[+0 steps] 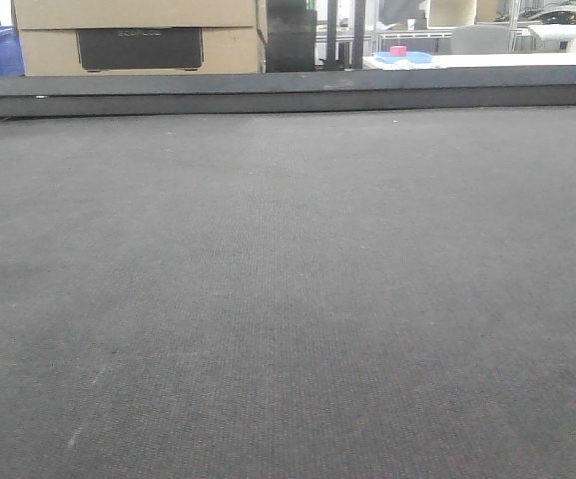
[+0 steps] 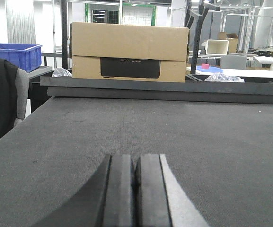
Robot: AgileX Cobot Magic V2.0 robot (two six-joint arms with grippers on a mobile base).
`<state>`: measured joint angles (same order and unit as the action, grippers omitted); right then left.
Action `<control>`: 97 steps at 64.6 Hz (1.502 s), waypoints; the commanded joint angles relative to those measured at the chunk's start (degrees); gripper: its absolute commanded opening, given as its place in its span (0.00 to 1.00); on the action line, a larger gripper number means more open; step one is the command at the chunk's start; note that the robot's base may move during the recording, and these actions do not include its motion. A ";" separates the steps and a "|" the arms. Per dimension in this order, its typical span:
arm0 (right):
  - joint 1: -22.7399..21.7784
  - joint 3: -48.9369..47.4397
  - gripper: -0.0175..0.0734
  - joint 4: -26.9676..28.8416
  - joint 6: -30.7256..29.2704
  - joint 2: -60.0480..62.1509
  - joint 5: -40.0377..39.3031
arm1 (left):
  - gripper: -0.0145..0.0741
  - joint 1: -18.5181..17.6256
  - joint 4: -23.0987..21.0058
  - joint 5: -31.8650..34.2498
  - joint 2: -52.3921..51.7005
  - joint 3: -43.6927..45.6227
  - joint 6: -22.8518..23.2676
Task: Place valve from conveyor to right shelf box
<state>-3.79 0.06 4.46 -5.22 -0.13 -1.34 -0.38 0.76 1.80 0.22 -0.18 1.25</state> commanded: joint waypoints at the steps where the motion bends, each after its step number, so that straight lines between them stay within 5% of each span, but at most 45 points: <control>1: 0.00 -0.06 0.01 0.53 0.03 0.13 -5.97 | 0.04 0.12 -0.44 2.05 -0.22 0.18 0.37; 10: 0.00 -6.83 0.01 9.06 0.25 0.13 7.35 | 0.04 0.12 -0.76 -8.95 -0.22 6.80 0.37; 27: 0.00 -23.27 0.01 9.06 0.55 -9.95 26.07 | 0.04 0.12 1.23 -29.46 8.13 27.33 0.37; 52: 0.00 -42.12 0.01 5.67 0.55 -41.60 46.74 | 0.04 0.12 1.13 -55.98 40.18 52.56 0.37; 86: 0.00 -63.73 0.02 2.68 0.55 -68.14 69.18 | 0.04 0.12 -1.50 -63.69 62.39 61.79 2.97; 91: 0.00 -65.51 0.10 2.09 0.55 -71.10 71.30 | 0.04 0.12 -2.15 -64.13 63.68 61.79 3.00; 97: 0.00 -66.04 0.33 1.95 0.65 -74.08 71.30 | 0.04 0.12 -2.26 -64.15 64.66 61.79 3.00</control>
<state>-3.79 -64.95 7.28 -4.53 -71.69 68.97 -0.38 -0.63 -62.10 64.18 61.02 3.60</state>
